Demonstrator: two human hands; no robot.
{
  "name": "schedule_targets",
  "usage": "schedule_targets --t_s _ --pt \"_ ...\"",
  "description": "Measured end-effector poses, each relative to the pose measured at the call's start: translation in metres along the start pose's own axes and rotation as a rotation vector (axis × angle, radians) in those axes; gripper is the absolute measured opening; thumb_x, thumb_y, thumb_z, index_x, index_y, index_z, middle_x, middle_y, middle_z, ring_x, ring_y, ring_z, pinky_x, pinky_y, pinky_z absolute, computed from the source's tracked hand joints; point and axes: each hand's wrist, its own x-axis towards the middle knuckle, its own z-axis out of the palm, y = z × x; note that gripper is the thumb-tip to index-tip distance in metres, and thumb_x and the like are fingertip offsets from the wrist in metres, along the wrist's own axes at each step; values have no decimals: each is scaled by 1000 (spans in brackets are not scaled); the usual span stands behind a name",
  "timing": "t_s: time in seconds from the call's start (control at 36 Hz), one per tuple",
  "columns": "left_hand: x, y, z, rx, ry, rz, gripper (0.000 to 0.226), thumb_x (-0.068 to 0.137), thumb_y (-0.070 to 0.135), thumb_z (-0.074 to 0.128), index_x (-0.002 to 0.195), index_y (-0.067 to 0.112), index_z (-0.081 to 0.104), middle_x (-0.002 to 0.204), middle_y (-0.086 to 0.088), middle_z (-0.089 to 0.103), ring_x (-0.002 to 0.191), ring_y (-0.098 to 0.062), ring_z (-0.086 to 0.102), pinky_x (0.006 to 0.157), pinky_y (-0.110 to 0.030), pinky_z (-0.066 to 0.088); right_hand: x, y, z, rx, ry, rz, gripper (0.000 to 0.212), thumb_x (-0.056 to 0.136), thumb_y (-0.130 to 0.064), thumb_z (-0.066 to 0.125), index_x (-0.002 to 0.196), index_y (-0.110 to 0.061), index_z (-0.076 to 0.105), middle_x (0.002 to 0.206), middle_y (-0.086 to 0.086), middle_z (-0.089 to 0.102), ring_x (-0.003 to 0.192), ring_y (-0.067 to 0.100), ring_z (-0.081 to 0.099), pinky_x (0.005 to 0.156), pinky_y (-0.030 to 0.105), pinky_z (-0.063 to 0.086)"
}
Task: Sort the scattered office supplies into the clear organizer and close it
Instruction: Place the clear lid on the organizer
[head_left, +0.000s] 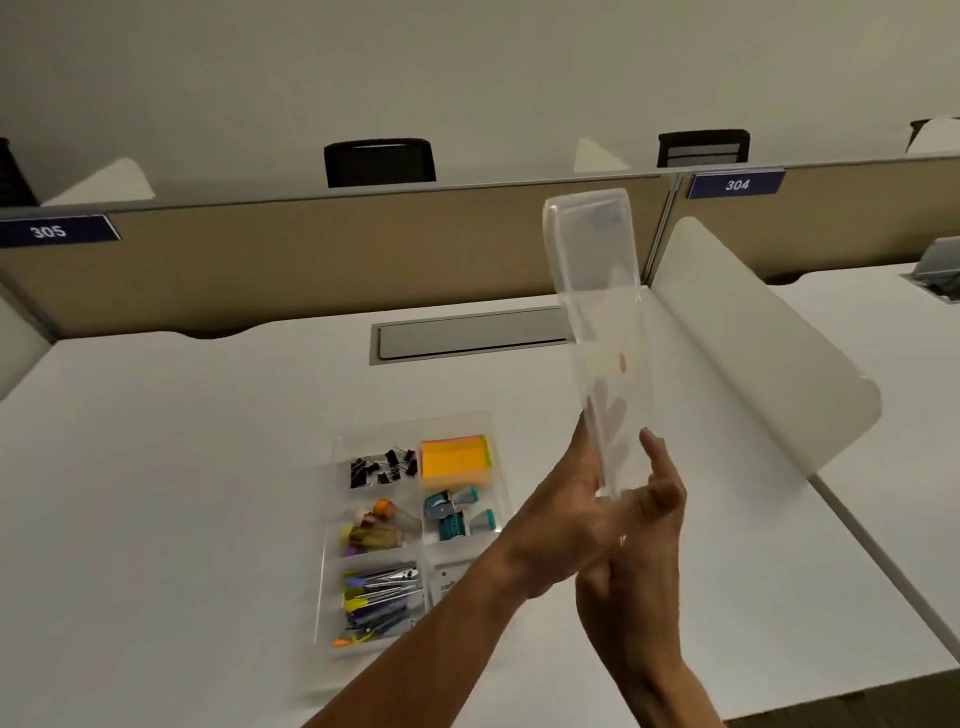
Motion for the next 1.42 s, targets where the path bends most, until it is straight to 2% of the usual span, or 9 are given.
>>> schedule_targets --t_s 0.06,0.25,0.42,0.64,0.72,0.81,1.0,1.19,1.42 --pt "-11 1 -9 6 40 49 82 89 37 62 148 55 7 156 27 21 143 -5 28 116 -36 32 -6 -5 6 51 -43 28 87 87 -3 60 152 -41 19 156 -5 33 143 13 36 112 48 41" --pt "-48 -10 -77 -216 212 195 48 102 20 43 148 20 32 153 -2 40 135 -33 45 103 -50 45 -6 -14 19 19 -506 -471 45 88 -29 70 126 -22 46 166 12 8 153 35 8 112 60 33" --pt "-79 -17 -146 -302 313 160 41 98 14 47 139 10 47 142 -20 51 121 -46 55 94 -57 49 5 -5 22 -28 -269 -386 55 86 -35 72 133 -20 47 164 11 17 151 35 16 114 58 30" --pt "-111 -8 -201 -184 361 156 37 96 15 51 132 10 55 131 -20 60 109 -45 63 78 -46 59 35 -13 30 115 -138 -123 81 85 -55 63 152 -34 22 158 -12 31 138 7 42 108 20 37" --pt "-117 -6 -210 -174 346 143 34 93 18 58 127 14 55 127 -22 62 104 -46 65 74 -45 60 36 -14 37 173 -212 -53 74 84 -67 57 146 -40 28 126 -24 59 102 2 66 85 7 46" --pt "-119 -9 -214 -156 362 138 33 92 16 59 125 19 51 123 -23 64 101 -47 66 71 -45 60 34 -8 44 215 -218 22 59 88 -65 54 137 -37 41 88 -12 66 76 15 68 70 18 54" --pt "-120 -35 -208 -40 613 174 47 85 26 70 127 29 47 108 -15 69 90 -39 71 63 -40 60 21 5 57 196 -209 121 25 90 -60 54 100 -37 53 71 0 60 56 20 57 54 31 51" --pt "-132 -85 -211 129 652 102 58 87 41 65 138 33 38 137 5 57 130 -16 52 104 -23 43 1 41 76 64 -274 232 11 95 -47 54 95 -37 59 67 -3 58 55 8 50 53 15 41" --pt "-139 -140 -210 349 719 -113 57 97 41 41 150 34 22 155 17 28 133 18 26 105 -8 26 -19 84 97 -294 -391 168 39 95 -49 54 113 -18 68 88 -10 59 74 5 56 68 16 41"
